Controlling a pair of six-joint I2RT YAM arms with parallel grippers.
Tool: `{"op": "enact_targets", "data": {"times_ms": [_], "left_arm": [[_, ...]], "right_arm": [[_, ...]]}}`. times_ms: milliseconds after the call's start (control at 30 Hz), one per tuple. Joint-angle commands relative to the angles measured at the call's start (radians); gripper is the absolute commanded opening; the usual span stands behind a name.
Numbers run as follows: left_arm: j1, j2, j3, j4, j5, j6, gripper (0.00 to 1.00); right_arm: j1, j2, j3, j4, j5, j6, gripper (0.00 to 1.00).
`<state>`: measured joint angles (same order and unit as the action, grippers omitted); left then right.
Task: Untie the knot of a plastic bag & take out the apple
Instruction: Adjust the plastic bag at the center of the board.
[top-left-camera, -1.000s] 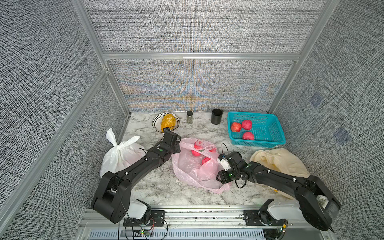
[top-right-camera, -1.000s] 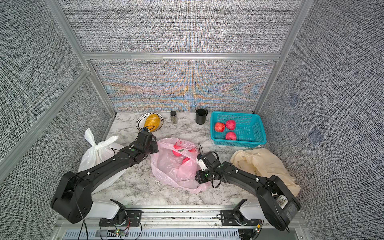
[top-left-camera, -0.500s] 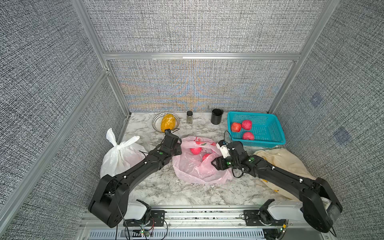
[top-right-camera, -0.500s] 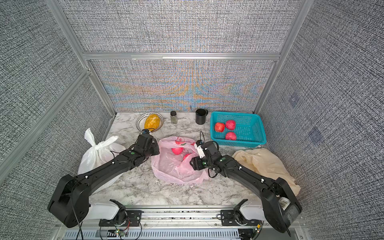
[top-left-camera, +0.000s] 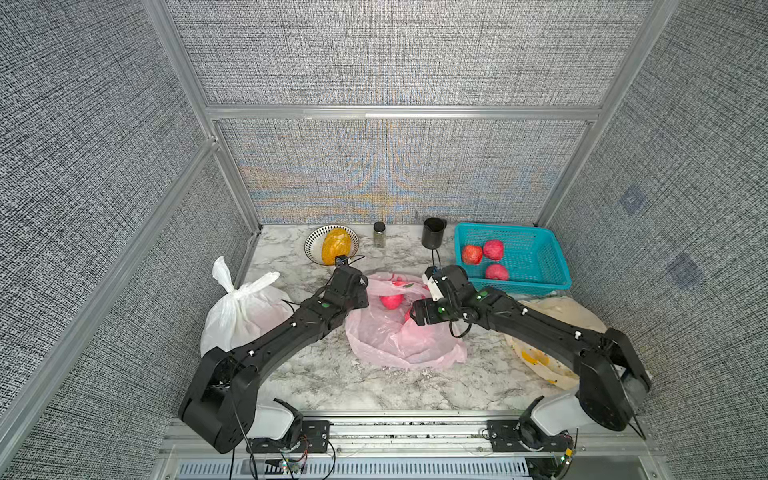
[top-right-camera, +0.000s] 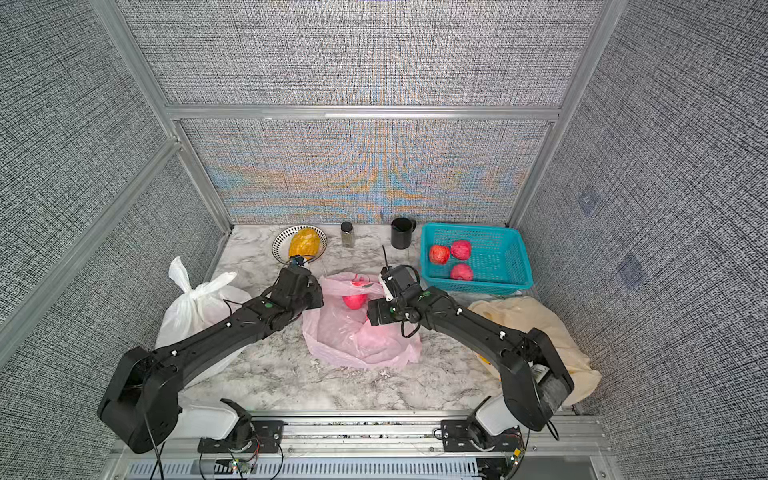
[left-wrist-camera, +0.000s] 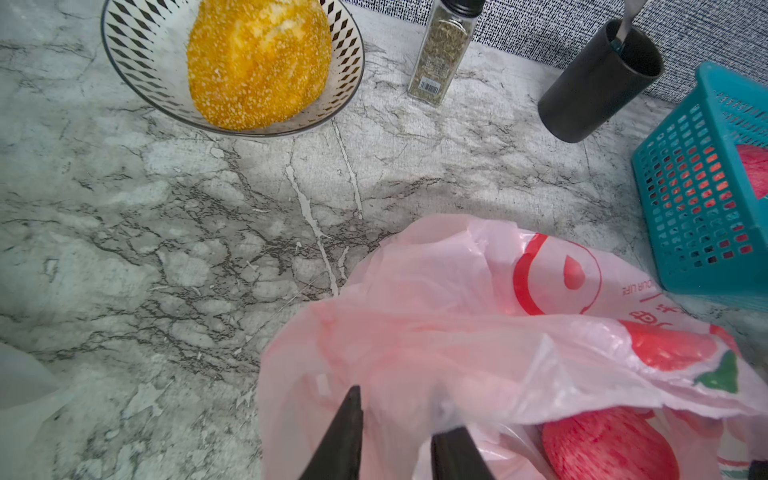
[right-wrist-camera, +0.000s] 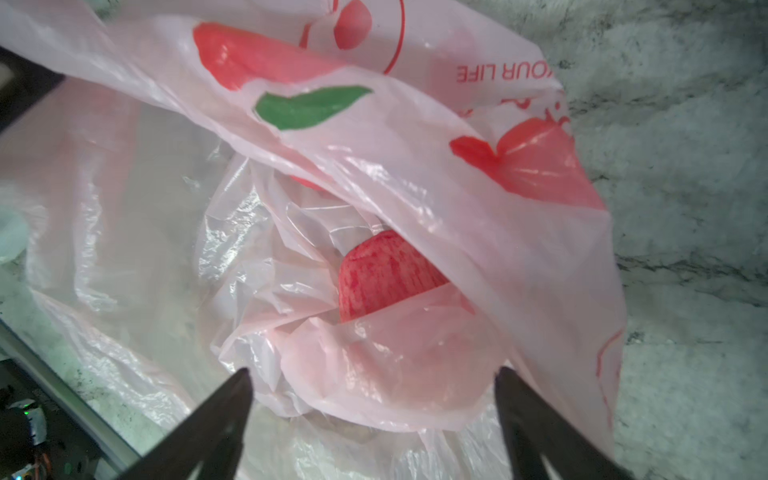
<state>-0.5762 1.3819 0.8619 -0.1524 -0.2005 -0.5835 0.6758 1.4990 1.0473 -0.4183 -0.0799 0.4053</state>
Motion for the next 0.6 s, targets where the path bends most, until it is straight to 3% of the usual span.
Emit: {"op": "enact_targets", "data": {"times_ms": [0, 400, 567], "left_arm": [[-0.001, -0.004, 0.002, 0.022, 0.000, 0.006, 0.30], [-0.004, 0.006, 0.006, 0.024, 0.008, 0.011, 0.30], [-0.004, 0.008, 0.006, 0.024, 0.007, 0.011, 0.31]], "right_arm": [[0.008, -0.006, -0.015, 0.006, 0.025, 0.046, 0.98], [0.000, 0.068, -0.058, 0.092, 0.020, 0.046, 0.97], [-0.007, 0.032, -0.111, 0.128, 0.020, 0.058, 0.82]]}}
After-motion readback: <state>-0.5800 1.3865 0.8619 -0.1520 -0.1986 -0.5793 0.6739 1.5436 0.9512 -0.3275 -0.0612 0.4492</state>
